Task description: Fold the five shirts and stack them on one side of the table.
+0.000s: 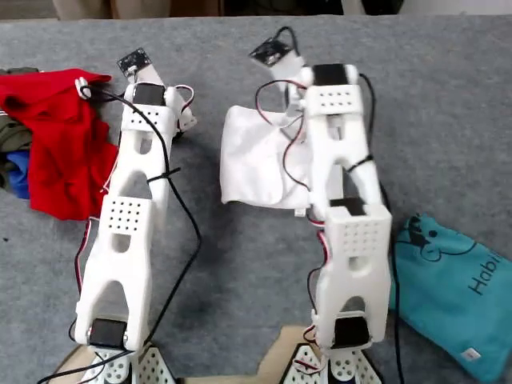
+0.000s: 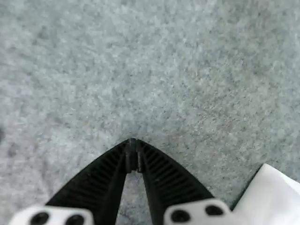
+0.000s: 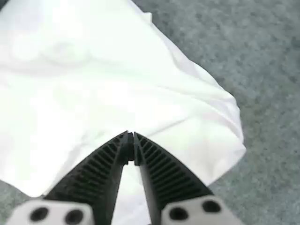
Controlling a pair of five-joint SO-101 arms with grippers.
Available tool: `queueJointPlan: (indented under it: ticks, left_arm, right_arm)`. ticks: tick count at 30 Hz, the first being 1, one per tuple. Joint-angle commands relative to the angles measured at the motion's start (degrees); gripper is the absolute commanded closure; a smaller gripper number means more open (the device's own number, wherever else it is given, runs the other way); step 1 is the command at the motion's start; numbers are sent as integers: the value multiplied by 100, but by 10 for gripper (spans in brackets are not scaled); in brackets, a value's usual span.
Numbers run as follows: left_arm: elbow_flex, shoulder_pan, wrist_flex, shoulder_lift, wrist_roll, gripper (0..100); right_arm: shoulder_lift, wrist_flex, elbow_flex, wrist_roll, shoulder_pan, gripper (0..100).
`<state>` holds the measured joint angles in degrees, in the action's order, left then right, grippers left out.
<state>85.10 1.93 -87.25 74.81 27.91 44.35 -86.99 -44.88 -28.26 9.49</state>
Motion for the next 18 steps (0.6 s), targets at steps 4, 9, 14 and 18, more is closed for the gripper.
queueJointPlan:
  ticks: [4,9,14,18]
  left_arm:
    - [273,-123,70,-75,18,980]
    - [273,-167,97,-75,26,980]
    - [273,-158,105,-75,26,980]
    - [273,-149,105,-75,26,980]
  right_arm:
    - [664,-114,-1437,264,189,994]
    - [1174,-290,-2378,352,418,994]
    - [1648,-554,-2668,352,549,994]
    - [1780,-1099,-2923,352,338,994]
